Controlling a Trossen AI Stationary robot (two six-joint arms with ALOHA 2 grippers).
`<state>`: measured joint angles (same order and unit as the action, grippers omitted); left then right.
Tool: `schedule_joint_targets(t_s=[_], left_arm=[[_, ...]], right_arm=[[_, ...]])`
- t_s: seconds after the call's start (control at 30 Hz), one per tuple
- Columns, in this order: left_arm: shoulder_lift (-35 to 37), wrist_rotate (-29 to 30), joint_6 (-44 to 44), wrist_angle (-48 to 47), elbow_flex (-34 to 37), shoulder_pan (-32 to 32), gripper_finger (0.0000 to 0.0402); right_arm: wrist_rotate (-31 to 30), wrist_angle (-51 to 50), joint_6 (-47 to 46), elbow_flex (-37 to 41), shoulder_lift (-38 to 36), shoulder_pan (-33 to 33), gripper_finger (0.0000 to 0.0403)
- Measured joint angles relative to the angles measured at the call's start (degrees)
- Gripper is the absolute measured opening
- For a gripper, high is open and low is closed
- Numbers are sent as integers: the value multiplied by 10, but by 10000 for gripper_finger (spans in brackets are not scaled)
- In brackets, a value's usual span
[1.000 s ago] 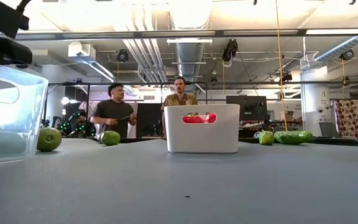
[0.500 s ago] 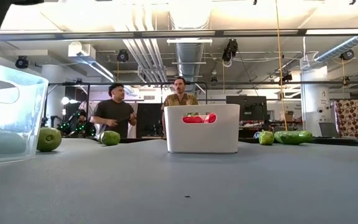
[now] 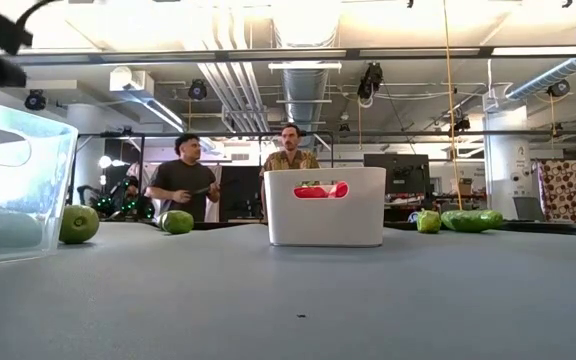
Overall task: Sort produce into baskets
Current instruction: Put the bottom cucumber into the transparent bin
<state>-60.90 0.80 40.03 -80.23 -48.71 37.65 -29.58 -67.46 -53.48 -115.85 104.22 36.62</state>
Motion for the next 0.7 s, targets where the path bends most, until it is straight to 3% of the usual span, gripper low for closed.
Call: schedule_joint_targets(t_s=[0.2,0.33,0.6,0.7], left_arm=[[-32,33,1,15,24,0,299],[-43,57,-43,52,27,0,299],[-35,53,-93,73,46,-38,299],[-34,10,-138,73,46,-72,299]], right_arm=[[0,0,-29,1,0,0,364],[-1,1,-41,2,0,0,364],[-4,2,-51,8,0,0,364],[-4,2,-50,9,0,-1,364]])
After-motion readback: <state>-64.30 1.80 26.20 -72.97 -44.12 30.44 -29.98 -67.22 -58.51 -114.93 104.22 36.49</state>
